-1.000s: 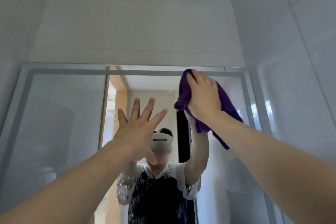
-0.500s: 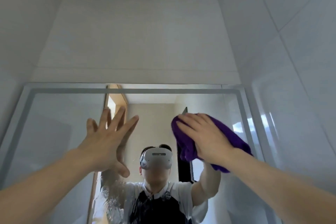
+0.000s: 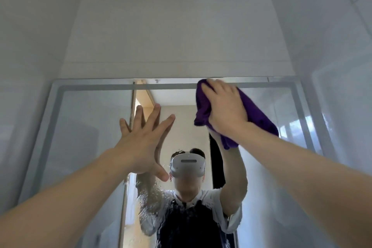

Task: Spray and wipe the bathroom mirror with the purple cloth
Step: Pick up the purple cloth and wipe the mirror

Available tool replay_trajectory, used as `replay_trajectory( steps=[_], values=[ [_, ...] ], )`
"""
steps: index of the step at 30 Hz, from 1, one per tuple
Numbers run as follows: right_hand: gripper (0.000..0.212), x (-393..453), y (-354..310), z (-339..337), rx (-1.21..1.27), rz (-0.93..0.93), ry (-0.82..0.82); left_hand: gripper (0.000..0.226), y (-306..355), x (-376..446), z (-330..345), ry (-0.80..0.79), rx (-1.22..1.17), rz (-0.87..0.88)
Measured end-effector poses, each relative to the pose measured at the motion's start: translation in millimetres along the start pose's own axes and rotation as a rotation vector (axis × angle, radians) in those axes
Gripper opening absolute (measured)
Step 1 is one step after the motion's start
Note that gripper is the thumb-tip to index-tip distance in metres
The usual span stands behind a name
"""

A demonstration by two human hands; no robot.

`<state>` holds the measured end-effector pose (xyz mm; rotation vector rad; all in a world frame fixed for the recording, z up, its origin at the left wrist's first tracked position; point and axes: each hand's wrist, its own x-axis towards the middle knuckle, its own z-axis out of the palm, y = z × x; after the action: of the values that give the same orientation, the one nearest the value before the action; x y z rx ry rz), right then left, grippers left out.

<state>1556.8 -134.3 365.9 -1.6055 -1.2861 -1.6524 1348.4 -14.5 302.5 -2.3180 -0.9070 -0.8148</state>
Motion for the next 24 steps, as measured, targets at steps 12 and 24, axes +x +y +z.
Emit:
replay_trajectory(
  steps=[12,24],
  values=[
    [0.064,-147,13,18,-0.031,-0.697,-0.227,0.159,0,-2,-3,-0.001,-0.035,-0.009],
    [0.082,-60,-22,3,0.068,0.171,-0.048,0.158,1,0,-1,-0.016,-0.015,-0.008]
  ],
)
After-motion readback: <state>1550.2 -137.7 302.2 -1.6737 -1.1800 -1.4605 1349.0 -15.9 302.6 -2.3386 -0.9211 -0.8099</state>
